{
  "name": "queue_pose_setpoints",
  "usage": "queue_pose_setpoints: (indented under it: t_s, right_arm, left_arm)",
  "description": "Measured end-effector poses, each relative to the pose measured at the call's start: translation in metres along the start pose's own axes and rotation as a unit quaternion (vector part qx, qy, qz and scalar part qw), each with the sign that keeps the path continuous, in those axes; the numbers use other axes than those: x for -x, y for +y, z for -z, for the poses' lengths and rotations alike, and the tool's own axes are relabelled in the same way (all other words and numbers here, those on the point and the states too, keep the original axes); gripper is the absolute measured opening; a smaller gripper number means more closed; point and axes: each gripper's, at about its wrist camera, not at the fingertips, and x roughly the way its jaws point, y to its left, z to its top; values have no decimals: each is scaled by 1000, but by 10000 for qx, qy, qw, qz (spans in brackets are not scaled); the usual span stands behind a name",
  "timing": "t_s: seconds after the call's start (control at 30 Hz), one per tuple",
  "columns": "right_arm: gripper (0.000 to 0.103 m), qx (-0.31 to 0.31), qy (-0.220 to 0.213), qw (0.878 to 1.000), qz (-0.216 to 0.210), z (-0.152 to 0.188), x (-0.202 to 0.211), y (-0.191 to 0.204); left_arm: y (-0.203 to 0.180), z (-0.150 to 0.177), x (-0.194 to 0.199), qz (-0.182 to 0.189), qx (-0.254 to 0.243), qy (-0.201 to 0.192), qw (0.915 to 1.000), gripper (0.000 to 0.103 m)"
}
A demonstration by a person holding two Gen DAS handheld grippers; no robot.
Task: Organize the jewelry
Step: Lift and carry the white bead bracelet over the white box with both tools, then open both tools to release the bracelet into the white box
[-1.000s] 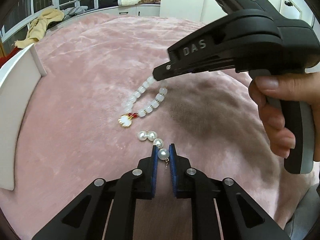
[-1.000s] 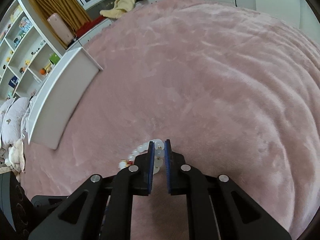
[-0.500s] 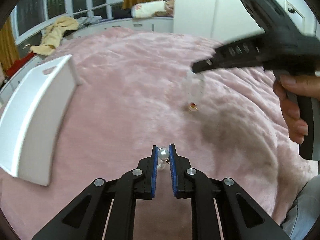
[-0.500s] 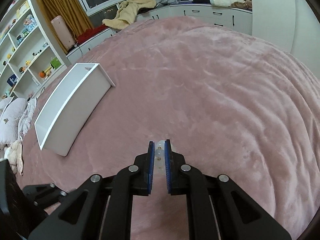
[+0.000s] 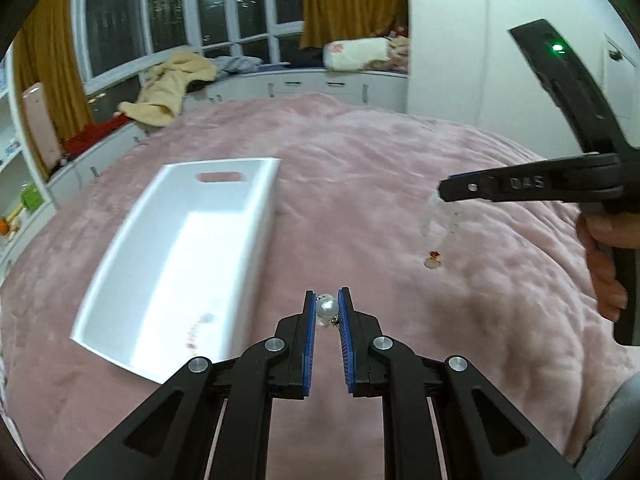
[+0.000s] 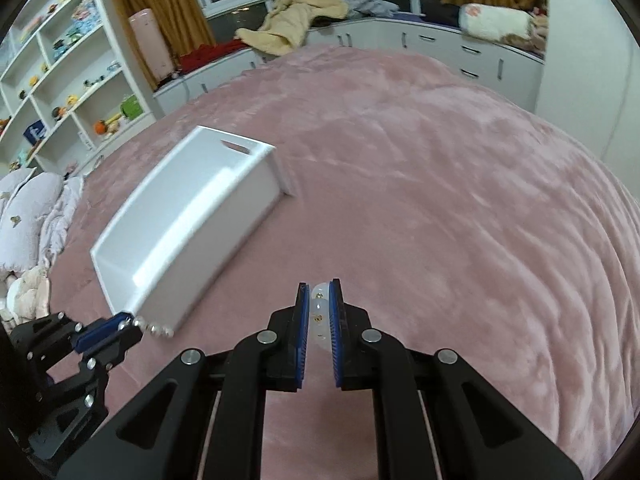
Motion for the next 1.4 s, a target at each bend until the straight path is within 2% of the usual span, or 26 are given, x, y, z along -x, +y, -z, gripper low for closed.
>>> queue_pose_setpoints:
  t_s: [0.23,0.37,0.5,0.57,0.7,0.9,1.17,1.4]
  right_arm:
    - [10,317,78,9990,-301,-40,-23,65]
    - [10,428,121,9980,-448,-57,-41,95]
    - [10,459,145,9965,-688,-70,-56,119]
    - [10,374,168,9947,-942,-75,-64,131]
    - [10,459,259,9917,-1171,-78,-81,155]
    - [10,685,463,9894,-1190,-74,-104,181]
    - [10,696,644,9888,-1155,-55,-121,176]
    - [10,658,737,9889,-1108,-45,-129,169]
  left_arm:
    - [71,-7,3,-381,397,-25,9985,16]
    - [110,-5,-5,-447,762,61,9961,16]
    - [131,0,-12,-481,941,122,9943,16]
    - [135,3,-17,-536,941,174,9940,16]
    - [136,10,-31,-595,925,321,9934,16]
    - [144,26,-49,-592,1088,533,9909,16]
    - [148,41,-60,-544,1133,597,9903,16]
    - [142,40,-64,-527,1050,609,9912,16]
